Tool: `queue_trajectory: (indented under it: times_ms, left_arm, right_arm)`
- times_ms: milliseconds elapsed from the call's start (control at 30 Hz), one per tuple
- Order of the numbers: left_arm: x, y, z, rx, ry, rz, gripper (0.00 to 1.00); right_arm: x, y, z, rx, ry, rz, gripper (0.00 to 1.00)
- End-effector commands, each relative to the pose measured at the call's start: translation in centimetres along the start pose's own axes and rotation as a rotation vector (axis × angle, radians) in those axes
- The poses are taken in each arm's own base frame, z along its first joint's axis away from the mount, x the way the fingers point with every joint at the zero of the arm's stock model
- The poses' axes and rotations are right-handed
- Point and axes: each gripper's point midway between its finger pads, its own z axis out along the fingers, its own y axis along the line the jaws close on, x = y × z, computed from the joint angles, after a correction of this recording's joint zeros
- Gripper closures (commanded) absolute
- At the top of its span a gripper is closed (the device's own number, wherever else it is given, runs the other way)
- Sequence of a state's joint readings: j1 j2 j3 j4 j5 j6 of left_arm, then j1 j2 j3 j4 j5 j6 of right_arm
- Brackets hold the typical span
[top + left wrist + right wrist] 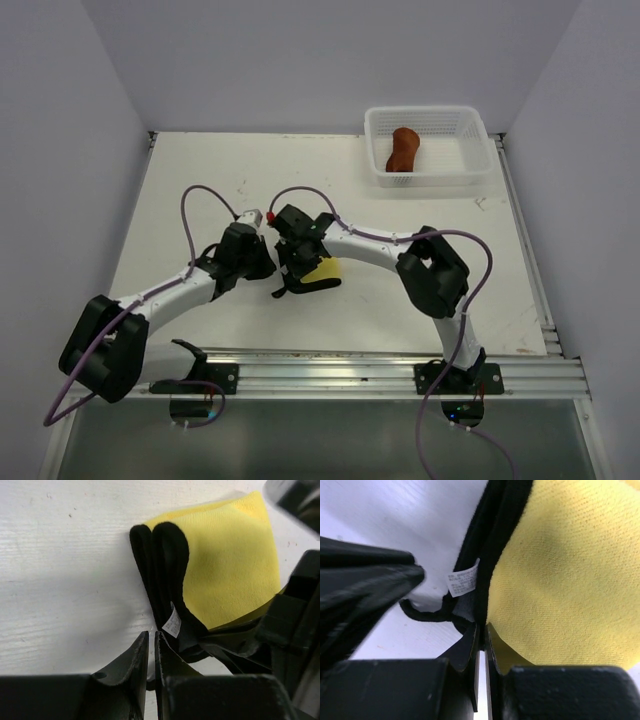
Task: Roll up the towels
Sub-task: Fold the towel
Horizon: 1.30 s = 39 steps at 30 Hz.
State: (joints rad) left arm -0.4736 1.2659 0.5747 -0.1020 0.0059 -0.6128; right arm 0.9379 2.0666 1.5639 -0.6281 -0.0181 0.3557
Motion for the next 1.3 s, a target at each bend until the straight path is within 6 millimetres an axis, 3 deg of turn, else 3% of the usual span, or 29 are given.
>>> queue_trajectory:
  times_ms: [0, 100, 433, 567, 800, 1033, 1267]
  left_arm:
    - [0.1, -1.4, 0.9, 0.081, -0.013, -0.025, 0.87]
    - [1.1, -1.6, 1.6, 0.107, 0.010, -0.053, 0.92]
    - [2.4, -0.6, 2.9, 0.077, 0.039, -0.061, 0.93]
    - [2.7, -0.3, 2.9, 0.070, 0.042, -0.058, 0.93]
    - [2.8, -0.3, 2.6, 0.072, 0.040, -0.060, 0.94]
    - [2.9, 0.0, 2.4, 0.060, 0.041, -0.055, 0.94]
    - [2.7, 0.2, 1.7, 0.053, 0.025, -0.057, 0.94]
  right_arm:
    - [-3.1, 1.6, -3.6, -0.047, -0.099, 0.006, 0.92]
    - [-3.2, 1.8, -3.7, -0.062, -0.103, 0.011, 0.92]
    - [-2.9, 3.5, -2.9, -0.151, -0.087, 0.049, 0.92]
    - [-2.6, 4.2, -1.9, -0.193, -0.075, 0.069, 0.93]
    - [-1.7, 3.7, 0.4, -0.169, -0.048, 0.089, 0.91]
    - [-1.0, 3.1, 1.9, -0.148, -0.040, 0.116, 0.78]
    - [-2.0, 2.3, -0.2, -0.100, -0.095, 0.115, 0.64]
